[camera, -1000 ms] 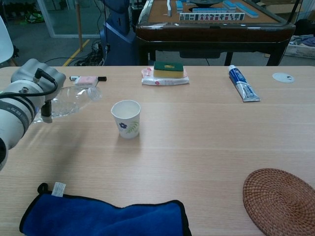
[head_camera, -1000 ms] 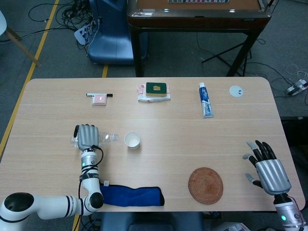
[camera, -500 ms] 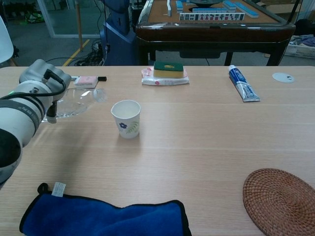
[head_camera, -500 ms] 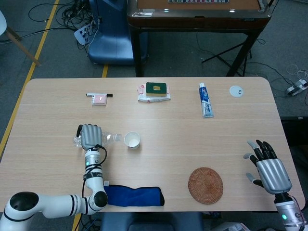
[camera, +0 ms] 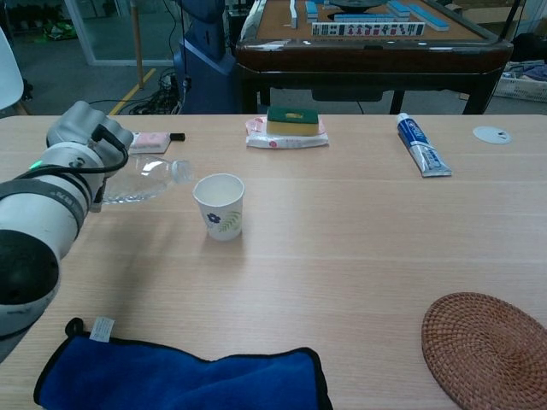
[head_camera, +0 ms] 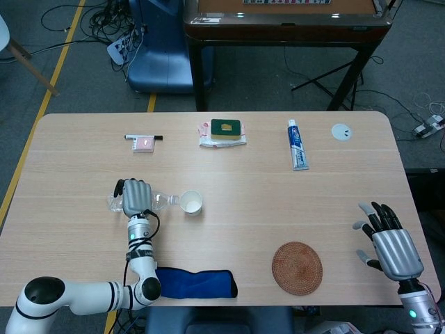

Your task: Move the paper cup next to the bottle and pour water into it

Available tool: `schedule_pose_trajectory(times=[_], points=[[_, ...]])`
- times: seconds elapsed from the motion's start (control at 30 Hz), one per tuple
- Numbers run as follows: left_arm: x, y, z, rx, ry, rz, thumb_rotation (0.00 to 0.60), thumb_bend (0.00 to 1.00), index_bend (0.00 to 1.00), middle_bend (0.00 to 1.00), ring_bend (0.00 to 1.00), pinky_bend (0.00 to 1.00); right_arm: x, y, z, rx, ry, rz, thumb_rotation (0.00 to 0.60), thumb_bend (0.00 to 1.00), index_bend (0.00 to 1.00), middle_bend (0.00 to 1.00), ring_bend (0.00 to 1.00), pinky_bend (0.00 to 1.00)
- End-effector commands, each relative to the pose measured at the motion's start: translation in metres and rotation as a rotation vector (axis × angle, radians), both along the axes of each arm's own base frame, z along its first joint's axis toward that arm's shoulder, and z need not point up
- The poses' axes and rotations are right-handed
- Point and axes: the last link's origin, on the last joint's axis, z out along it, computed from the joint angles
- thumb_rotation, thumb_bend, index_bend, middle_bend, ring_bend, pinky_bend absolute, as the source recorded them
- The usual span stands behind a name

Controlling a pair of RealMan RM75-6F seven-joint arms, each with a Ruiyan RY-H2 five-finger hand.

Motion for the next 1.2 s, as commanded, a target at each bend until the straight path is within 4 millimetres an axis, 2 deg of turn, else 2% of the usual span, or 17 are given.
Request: schedule_pose_trajectory(times=[0.03,1.2], points=[[0.0009,0.0004,-0.0011,0.001,0.012,-0.001,0.600,0.01,0.72,0.76,0.51,0.56,0.0001,-0.0001,0.0003,0.000,-0.001,0.000,0.600,0.19,0.39,0.10,0.00,0.08],[0.0089,0.0042,-0.0023,0.032,0.214,-0.119,0.600,0.01,0.72,0.77,0.52,0.56,0.0005,-0.0002,0.0000,0.003,-0.001,0.001,0.600,0.19,0.39,0.10,0.00,0.08]])
